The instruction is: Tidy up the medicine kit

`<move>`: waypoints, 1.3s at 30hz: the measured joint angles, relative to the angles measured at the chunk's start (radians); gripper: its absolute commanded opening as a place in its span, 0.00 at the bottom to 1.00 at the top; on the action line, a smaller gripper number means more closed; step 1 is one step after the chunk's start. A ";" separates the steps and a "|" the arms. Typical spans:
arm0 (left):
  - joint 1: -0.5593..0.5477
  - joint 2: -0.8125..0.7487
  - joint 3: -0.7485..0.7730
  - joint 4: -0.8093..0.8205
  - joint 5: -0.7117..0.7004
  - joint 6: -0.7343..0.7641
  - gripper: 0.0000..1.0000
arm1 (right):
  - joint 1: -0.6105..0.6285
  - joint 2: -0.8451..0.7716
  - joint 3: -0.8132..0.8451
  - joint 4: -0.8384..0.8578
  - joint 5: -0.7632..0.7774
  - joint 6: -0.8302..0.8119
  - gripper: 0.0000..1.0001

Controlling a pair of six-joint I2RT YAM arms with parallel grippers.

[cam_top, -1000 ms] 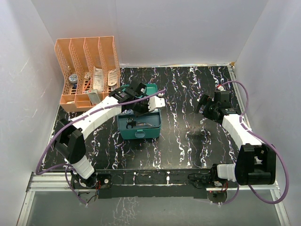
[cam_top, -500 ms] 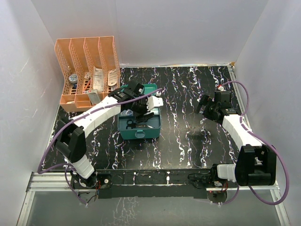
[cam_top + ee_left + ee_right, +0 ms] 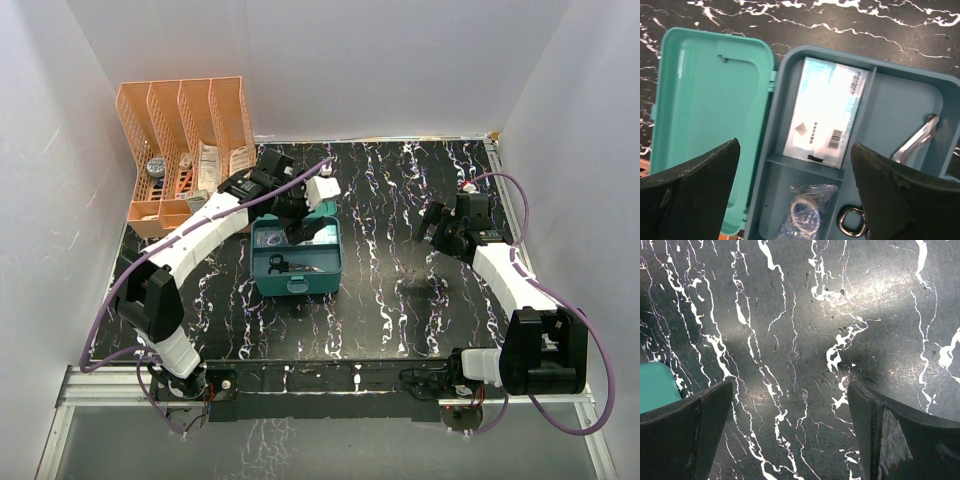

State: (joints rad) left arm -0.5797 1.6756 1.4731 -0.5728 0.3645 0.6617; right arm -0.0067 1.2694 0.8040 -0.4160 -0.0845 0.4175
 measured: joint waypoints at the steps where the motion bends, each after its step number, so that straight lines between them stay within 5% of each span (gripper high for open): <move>1: 0.007 0.000 0.007 0.001 -0.001 -0.001 0.89 | 0.000 0.000 0.000 0.000 -0.001 0.000 0.98; 16: 0.138 -0.005 0.002 0.042 -0.009 -0.038 0.70 | 0.032 0.004 0.000 0.003 -0.019 0.003 0.98; 24: 0.243 0.012 0.015 0.110 -0.010 -0.108 0.71 | 0.061 0.080 0.026 0.020 -0.029 0.005 0.97; 39: 0.384 0.236 0.273 0.076 0.155 -0.376 0.69 | 0.090 0.435 0.502 0.054 -0.267 0.002 0.90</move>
State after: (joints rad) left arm -0.1959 1.9114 1.7458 -0.4969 0.5194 0.2855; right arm 0.0837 1.7039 1.3060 -0.3618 -0.3515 0.4198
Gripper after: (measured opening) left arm 0.694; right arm 0.903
